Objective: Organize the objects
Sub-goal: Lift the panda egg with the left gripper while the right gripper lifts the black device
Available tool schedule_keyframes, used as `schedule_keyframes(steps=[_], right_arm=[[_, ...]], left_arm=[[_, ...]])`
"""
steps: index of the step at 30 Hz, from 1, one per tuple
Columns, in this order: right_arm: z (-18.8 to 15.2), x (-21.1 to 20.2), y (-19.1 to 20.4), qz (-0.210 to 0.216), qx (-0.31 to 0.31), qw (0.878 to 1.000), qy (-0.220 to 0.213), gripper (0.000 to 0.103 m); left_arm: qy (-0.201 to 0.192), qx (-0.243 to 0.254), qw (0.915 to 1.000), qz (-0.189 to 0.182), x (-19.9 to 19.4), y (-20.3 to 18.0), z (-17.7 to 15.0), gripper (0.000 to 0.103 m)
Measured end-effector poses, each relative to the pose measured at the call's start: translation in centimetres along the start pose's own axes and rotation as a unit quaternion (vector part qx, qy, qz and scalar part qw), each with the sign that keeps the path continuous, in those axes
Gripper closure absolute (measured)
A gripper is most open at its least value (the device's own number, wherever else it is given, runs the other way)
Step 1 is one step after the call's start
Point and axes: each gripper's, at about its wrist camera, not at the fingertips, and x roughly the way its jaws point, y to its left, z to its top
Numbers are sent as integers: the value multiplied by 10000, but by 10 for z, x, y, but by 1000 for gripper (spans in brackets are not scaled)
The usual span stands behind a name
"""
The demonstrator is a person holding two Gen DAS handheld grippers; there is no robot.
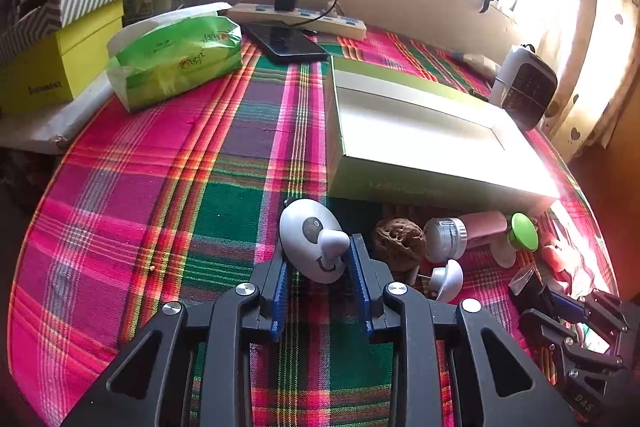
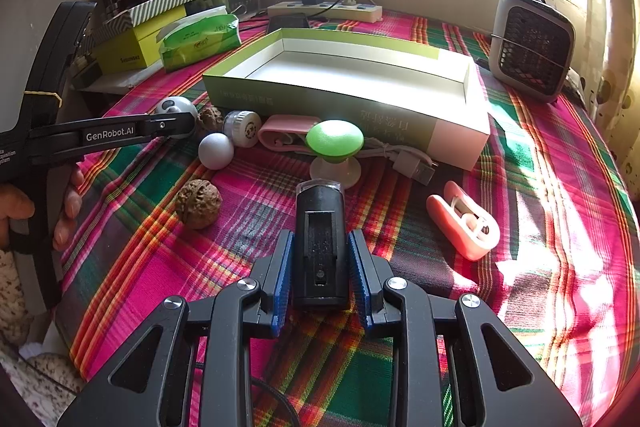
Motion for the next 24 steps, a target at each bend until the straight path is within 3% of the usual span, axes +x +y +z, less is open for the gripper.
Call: schedule_keyframes(steps=[13, 24], right_arm=[[-1, -2, 0, 20, 27, 10000, -59, 74], [10, -14, 0, 88, 43, 9997, -237, 74]], left_arm=[[-108, 115, 9999, -34, -9, -2, -2, 78], [-392, 409, 9980, -273, -39, -19, 7, 78]])
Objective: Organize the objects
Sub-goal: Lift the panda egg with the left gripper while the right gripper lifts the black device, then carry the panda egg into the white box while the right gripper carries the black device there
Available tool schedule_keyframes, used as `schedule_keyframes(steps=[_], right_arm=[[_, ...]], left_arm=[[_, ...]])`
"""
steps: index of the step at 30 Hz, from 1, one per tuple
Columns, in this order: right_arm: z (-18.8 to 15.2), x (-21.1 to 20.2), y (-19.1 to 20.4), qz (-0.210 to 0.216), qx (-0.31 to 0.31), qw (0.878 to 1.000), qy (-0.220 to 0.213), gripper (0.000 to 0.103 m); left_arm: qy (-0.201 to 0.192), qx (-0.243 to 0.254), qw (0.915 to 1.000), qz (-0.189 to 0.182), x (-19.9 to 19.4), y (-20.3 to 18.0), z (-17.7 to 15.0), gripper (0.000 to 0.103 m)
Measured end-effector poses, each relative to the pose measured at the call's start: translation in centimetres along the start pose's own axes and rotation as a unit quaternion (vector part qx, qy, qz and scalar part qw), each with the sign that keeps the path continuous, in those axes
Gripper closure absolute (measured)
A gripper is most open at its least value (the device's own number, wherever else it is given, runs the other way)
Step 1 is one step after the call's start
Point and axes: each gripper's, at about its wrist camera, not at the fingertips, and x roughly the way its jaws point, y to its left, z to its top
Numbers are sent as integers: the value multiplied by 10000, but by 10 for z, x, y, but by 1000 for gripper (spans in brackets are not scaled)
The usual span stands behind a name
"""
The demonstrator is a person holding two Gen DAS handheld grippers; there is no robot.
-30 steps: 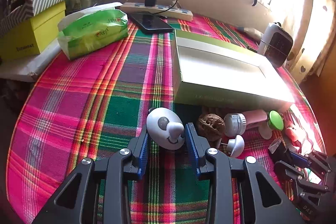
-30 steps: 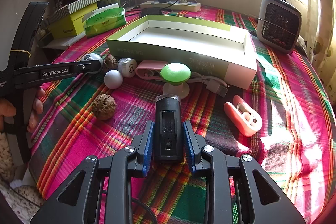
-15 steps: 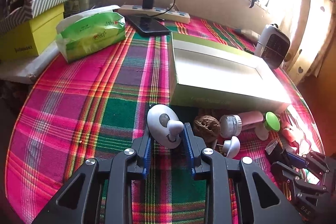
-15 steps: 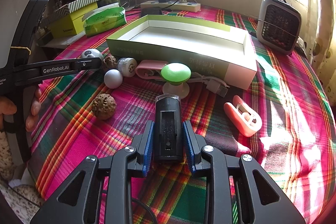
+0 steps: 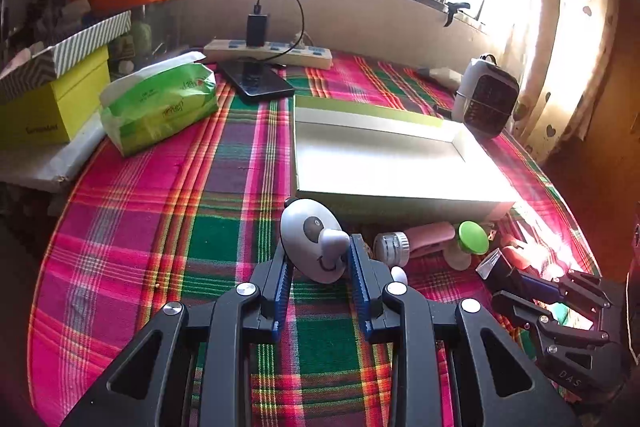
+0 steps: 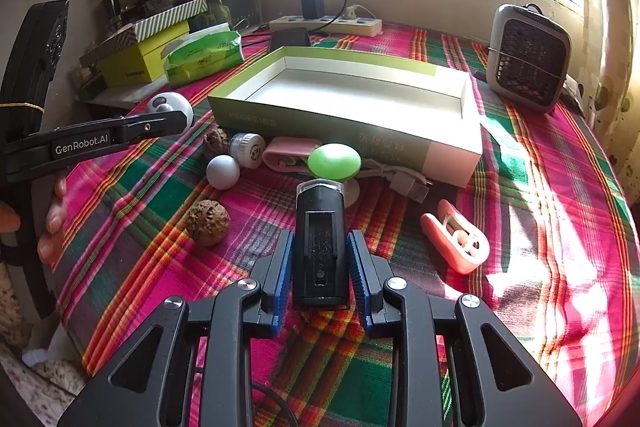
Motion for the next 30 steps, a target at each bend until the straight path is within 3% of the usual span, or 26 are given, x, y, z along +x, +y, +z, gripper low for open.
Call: schedule_keyframes(steps=[6, 15, 30], right_arm=[[17, -5, -4, -23, 73, 9999, -118, 74], [53, 1, -12, 64, 224, 9996, -175, 74], [114, 52, -33, 32, 553, 9983, 202, 74]], left_arm=[[95, 56, 9998, -188, 4, -7, 13, 78], [30, 296, 9994, -178, 15, -19, 39, 78], [336, 523, 9974, -370, 72, -32, 82, 78]])
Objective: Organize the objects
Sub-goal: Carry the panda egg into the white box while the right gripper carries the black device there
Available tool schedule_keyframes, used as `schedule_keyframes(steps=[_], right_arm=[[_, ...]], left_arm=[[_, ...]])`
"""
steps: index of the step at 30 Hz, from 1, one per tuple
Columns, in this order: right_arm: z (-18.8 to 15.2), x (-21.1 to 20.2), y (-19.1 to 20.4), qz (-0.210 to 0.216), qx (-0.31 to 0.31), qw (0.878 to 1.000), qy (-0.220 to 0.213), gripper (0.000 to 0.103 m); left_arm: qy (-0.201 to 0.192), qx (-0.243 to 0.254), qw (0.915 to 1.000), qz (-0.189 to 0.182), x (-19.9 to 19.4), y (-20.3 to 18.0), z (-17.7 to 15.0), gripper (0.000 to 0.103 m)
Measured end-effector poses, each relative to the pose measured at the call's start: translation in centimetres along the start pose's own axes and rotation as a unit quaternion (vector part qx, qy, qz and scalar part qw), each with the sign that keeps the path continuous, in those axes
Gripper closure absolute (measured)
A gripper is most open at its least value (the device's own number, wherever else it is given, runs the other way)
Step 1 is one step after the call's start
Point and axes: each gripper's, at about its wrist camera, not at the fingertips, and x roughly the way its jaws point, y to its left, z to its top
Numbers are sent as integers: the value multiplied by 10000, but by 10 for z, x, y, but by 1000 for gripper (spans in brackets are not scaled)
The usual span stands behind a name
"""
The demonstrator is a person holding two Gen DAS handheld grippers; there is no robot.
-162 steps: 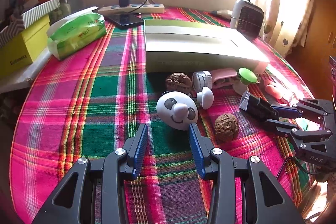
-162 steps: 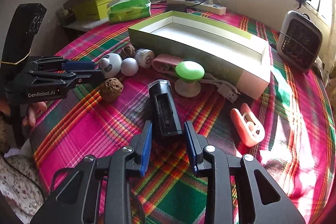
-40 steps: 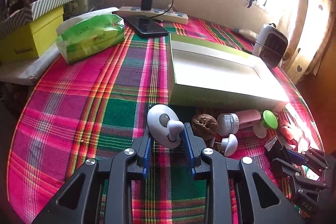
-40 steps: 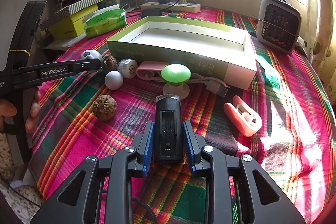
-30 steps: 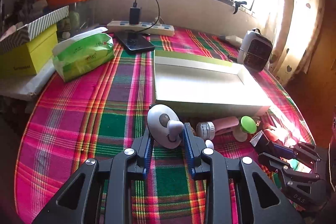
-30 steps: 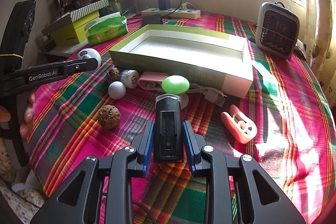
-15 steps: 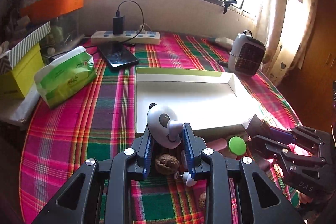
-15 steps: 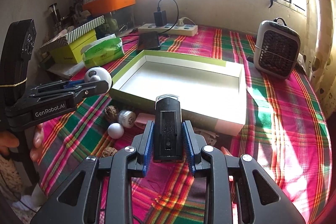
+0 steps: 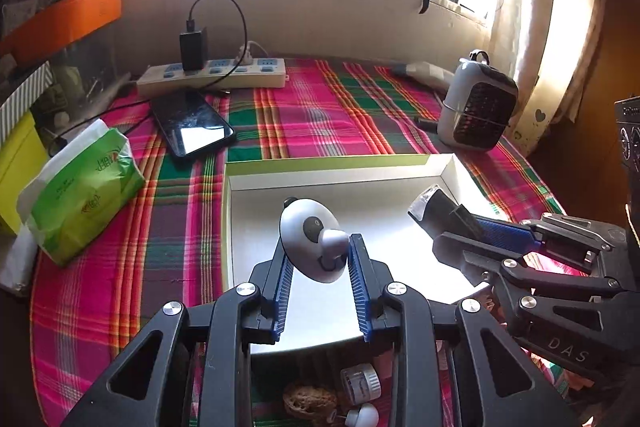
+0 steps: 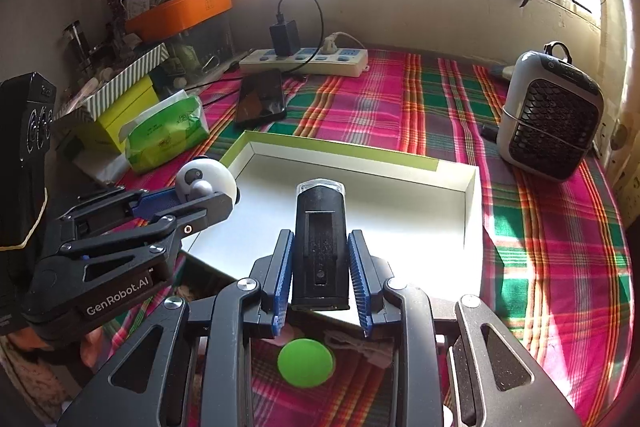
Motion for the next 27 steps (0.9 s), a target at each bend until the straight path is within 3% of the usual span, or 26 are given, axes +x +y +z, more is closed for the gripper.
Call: schedule_keyframes(steps=[10, 27], right_arm=[[16, 40, -17, -166, 162, 9992, 322, 74], [25, 67, -32, -400, 372, 9972, 517, 74]], left_arm=[[331, 97, 9994, 69, 40, 1, 16, 78], [649, 97, 9977, 140, 73, 4, 25, 78]])
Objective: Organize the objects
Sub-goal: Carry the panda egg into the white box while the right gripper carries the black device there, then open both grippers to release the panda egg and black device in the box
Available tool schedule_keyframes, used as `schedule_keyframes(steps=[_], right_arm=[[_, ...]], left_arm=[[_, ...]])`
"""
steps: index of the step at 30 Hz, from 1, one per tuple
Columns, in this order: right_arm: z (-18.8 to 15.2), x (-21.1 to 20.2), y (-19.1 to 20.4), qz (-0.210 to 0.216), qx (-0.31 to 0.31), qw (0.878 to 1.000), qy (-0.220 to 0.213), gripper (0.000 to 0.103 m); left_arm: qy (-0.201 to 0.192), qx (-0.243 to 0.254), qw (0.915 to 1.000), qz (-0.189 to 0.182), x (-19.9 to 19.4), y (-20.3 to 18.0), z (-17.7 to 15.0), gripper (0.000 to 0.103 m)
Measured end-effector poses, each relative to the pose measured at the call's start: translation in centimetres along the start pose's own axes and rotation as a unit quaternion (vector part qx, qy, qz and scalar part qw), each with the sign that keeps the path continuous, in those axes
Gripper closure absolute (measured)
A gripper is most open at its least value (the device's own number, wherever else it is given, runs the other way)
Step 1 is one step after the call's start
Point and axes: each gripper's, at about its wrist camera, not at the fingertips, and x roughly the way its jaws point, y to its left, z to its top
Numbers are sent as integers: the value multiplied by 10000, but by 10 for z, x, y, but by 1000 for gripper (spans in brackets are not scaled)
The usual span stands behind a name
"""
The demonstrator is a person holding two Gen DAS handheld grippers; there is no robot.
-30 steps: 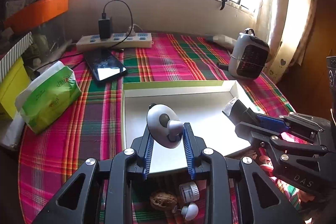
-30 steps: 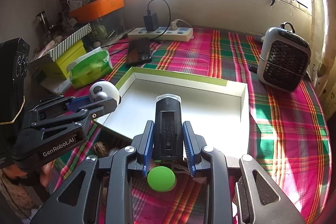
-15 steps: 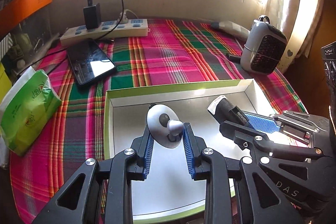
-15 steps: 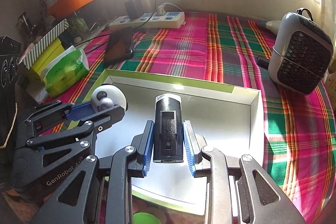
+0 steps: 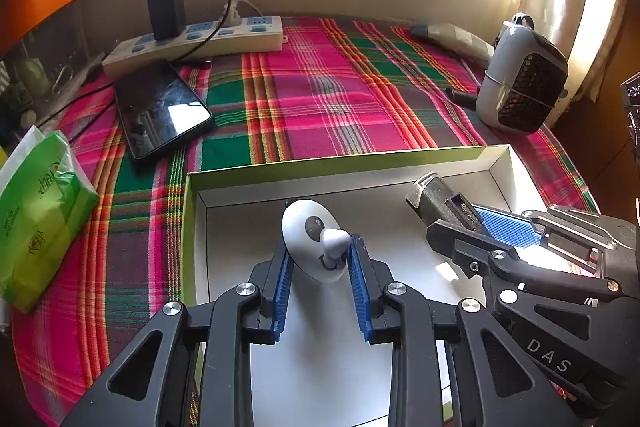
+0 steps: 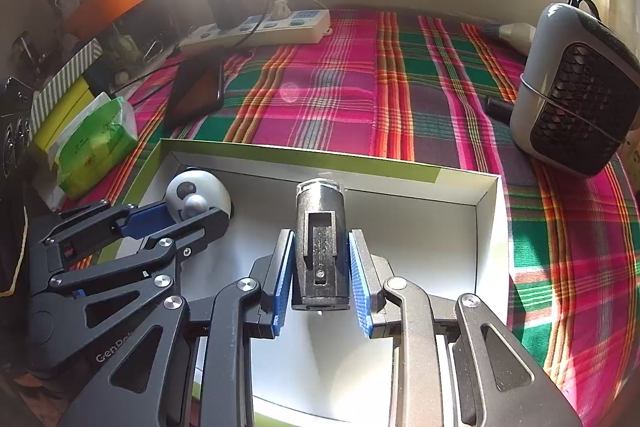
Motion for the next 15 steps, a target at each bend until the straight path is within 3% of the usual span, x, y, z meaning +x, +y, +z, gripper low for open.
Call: schedule_keyframes(steps=[15], right_arm=[[-2, 7, -2, -56, 64, 9999, 73, 74]], left_arm=[[35, 144, 9998, 117, 5, -4, 1, 77]])
